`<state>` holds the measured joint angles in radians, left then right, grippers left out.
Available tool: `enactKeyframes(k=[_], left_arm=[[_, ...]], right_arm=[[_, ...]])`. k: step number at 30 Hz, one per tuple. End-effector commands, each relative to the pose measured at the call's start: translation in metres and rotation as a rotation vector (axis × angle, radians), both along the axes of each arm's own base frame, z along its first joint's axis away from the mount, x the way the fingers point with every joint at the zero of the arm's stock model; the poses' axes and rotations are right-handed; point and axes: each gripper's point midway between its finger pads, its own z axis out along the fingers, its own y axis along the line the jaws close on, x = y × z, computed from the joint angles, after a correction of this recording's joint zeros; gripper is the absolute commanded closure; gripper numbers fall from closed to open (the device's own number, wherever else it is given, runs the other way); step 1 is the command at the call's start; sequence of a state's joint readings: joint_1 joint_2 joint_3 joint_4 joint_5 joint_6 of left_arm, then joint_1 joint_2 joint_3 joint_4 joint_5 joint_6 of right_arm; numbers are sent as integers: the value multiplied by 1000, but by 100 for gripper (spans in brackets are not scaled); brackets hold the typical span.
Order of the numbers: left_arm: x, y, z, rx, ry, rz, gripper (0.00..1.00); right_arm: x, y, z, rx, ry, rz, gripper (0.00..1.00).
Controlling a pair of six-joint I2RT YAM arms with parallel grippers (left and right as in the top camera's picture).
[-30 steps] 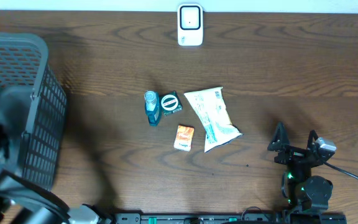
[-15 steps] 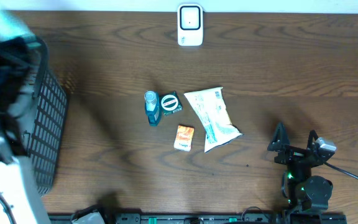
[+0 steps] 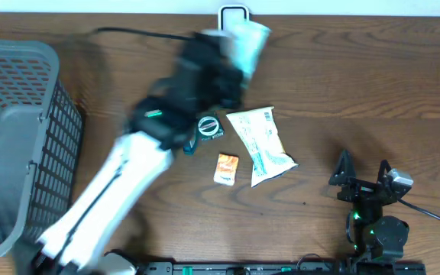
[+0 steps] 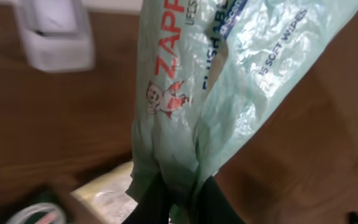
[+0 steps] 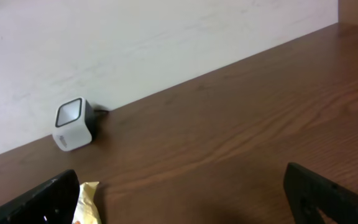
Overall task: Scan the item barcode
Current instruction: 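Carry the wipes packet right and release it near the right gripper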
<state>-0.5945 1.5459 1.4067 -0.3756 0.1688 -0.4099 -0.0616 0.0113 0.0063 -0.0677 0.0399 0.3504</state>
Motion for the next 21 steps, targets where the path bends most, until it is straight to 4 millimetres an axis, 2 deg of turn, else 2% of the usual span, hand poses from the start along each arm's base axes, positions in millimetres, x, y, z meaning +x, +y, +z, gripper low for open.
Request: enactKeyframes(k=[1,4,7,11,14,17,18,20,21], left_arm=[[17,-39,-45,31,22,12,93],[25,-61,-88,-23,130,68,93],[24,-84,-122,-88,234,46,93],[11,-119,-154,-174,341,-61,93],[3,-124,-173,-146,377,-68,93],[-11,-131,-180,-119,395,-94,92],[-14,-133,-180,-114,395,-102,86],[-18,-135,-177,-106,393,-108,61],[-19,-134,-174,-105,390,-111,54]], right_arm=[[0,0,0,-15,2,2,1],[0,0,0,-15,2,2,1],[0,0,0,-15,2,2,1],[0,0,0,-15,2,2,1],[0,0,0,-15,2,2,1],[0,0,0,-15,2,2,1],[0,0,0,-15,2,2,1],[0,0,0,-15,2,2,1],[0,0,0,-15,2,2,1]])
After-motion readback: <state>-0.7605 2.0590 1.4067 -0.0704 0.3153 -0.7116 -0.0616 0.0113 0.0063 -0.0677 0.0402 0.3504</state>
